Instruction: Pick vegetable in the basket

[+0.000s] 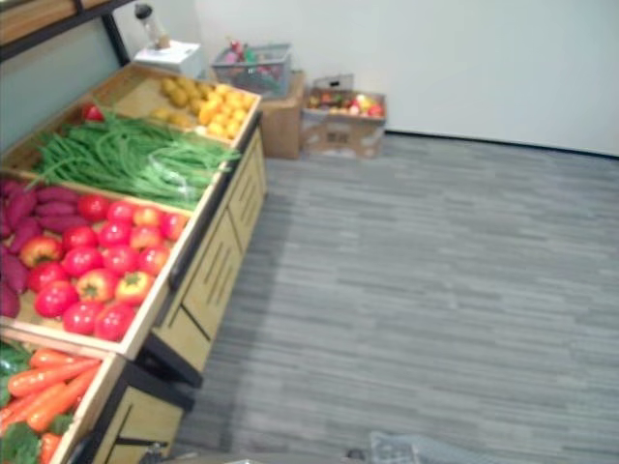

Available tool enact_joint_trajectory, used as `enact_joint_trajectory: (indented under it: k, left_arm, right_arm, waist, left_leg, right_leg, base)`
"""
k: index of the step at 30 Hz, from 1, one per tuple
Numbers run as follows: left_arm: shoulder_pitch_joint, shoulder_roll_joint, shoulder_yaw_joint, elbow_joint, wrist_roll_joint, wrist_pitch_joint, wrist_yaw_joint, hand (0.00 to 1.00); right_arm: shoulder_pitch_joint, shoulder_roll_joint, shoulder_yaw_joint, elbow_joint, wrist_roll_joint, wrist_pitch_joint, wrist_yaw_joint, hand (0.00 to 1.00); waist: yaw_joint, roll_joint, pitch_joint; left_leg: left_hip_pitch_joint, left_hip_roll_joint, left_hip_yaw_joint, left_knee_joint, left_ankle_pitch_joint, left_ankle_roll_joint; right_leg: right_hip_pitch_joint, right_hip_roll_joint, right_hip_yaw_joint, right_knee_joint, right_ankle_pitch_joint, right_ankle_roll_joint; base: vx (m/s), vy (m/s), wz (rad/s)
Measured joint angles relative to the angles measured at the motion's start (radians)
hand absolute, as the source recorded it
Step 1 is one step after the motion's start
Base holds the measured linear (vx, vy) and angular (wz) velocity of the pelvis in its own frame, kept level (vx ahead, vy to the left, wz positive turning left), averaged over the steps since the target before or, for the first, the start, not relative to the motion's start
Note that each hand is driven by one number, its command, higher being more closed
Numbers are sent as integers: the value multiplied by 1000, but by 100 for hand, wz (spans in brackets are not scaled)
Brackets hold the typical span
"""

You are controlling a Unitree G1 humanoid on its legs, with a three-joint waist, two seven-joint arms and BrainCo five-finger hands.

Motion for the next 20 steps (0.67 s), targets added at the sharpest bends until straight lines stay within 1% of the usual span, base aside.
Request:
enact_joint_trajectory:
  k: [5,8,20]
  left_arm:
    - [17,-3,1,7,-37,0,0,0]
    - [15,-3,1,28,-38,0,-3,0]
    - [15,-5,1,40,-37,-1,-18,0]
  right_arm:
    - [9,0,-19,14,26,1,1,100]
    - [10,1,-18,36,26,1,1,100]
    - [9,2,-15,42,25,0,3,100]
  waist:
    - [1,4,-20]
    - [0,6,-33]
    - [-2,12,-44]
  left_leg:
    - [13,0,11,-20,5,-2]
    - [15,-2,13,-28,5,-2]
    - [20,-4,-3,-31,5,-2]
  right_leg:
    - [-2,2,6,-3,-1,-1]
    - [-2,2,6,-9,-1,-1]
    - [20,2,-8,-23,-1,-1]
  base:
    - [0,-1,-6]
    - [21,1,0]
    - [3,-1,3]
